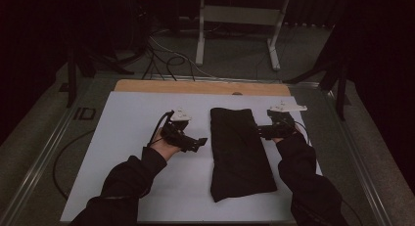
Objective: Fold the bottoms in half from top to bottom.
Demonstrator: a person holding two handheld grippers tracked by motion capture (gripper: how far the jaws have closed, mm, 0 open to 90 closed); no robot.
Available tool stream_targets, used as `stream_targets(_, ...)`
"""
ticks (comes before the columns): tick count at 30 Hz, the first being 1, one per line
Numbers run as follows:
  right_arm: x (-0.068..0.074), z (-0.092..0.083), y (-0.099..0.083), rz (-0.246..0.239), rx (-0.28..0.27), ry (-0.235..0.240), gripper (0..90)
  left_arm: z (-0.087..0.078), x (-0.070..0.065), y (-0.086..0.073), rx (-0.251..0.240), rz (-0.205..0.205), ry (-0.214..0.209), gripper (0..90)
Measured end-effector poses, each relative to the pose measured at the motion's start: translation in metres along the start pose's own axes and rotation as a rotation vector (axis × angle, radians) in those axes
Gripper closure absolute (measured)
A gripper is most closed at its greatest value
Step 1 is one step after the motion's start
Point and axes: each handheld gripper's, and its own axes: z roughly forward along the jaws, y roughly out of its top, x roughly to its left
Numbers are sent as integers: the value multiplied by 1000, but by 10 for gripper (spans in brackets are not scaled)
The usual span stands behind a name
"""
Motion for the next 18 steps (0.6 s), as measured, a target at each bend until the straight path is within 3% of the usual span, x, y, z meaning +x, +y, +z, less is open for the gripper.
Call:
stream_targets(8, -9, 13, -1, 38, 7, -1, 106, 16, 3, 7, 2, -12, 14, 0)
stream_targets(18, -14, 31, -8, 52, 29, 8, 106, 43, 5, 9, 26, -29, 27, 0)
